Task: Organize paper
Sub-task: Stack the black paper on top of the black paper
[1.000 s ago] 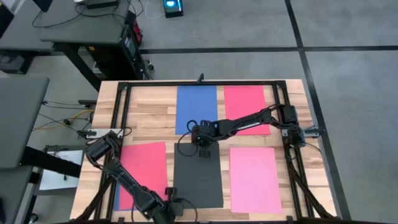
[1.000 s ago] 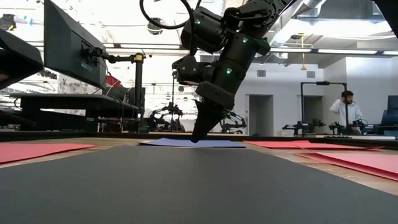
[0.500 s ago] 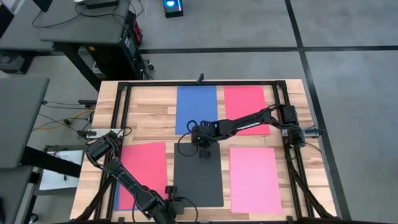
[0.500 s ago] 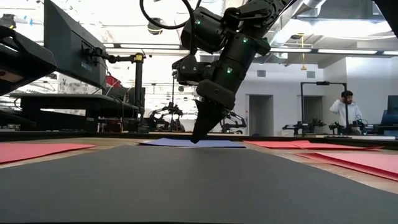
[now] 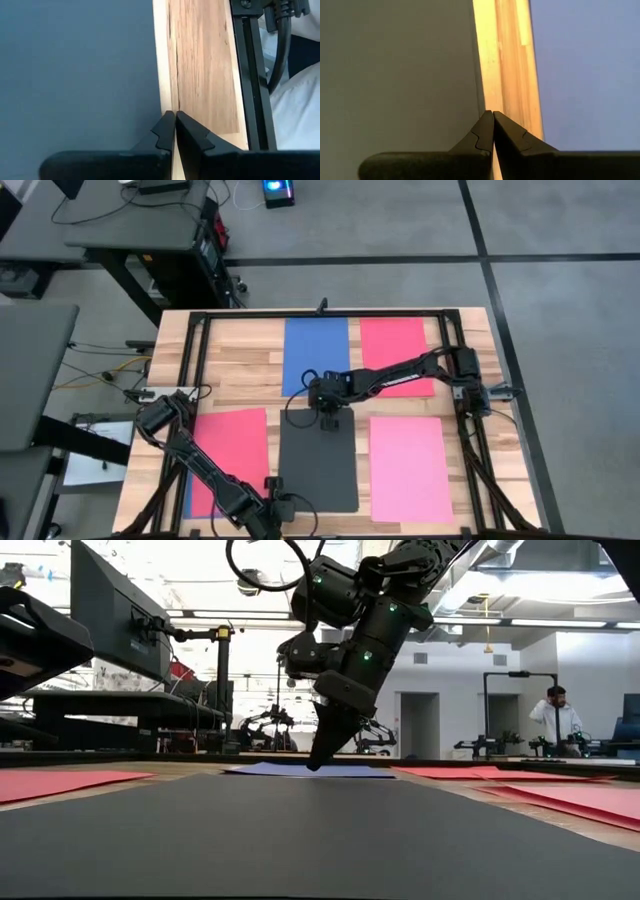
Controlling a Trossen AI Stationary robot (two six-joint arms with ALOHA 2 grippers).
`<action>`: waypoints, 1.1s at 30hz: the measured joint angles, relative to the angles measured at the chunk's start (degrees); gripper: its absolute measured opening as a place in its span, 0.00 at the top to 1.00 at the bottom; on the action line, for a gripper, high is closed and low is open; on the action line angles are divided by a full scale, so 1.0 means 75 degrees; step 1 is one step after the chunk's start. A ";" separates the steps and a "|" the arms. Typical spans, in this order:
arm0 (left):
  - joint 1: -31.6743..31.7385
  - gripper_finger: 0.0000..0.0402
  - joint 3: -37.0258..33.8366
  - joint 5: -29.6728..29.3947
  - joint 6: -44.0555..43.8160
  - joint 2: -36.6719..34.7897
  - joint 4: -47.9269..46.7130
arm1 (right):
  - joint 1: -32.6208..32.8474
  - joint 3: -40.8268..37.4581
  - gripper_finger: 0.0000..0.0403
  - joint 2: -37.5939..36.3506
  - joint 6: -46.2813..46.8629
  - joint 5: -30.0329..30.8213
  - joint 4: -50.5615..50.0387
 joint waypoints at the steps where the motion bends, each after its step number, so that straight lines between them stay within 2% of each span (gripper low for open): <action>1: -0.0019 1.00 -0.0007 0.0016 0.0008 -0.0081 -0.0030 | -0.0022 -0.0002 1.00 -0.0040 0.0000 0.0009 -0.0038; 7: -0.0131 1.00 -0.0009 -0.0113 -0.0004 -0.0772 -0.0346 | -0.0022 -0.0002 1.00 -0.0751 0.0034 0.0435 -0.0606; 10: -0.0246 1.00 -0.0012 -0.0444 -0.0098 -0.1062 -0.0611 | 0.0120 -0.0002 1.00 -0.1236 0.0236 0.0462 -0.1125; 14: -0.0402 1.00 0.0012 -0.0936 -0.0066 -0.1465 -0.0611 | 0.0651 0.0004 1.00 -0.1916 0.0484 0.0588 -0.1820; 18: -0.0465 1.00 0.0015 -0.1344 -0.0527 -0.1513 -0.1608 | 0.1561 -0.0023 1.00 -0.2308 0.0928 0.1126 -0.2425; 22: -0.0250 1.00 0.0015 -0.1378 -0.1151 -0.1296 -0.2689 | 0.2682 -0.0461 1.00 -0.2429 0.1615 0.1417 -0.2370; 26: 0.0062 1.00 0.0015 -0.1149 -0.1081 -0.1048 -0.2956 | 0.3572 -0.1208 1.00 -0.2365 0.2536 0.1658 -0.1722; 33: 0.0528 1.00 -0.0073 -0.0695 -0.0927 -0.1068 -0.3089 | 0.3937 -0.2226 1.00 -0.2359 0.3705 0.1731 -0.0581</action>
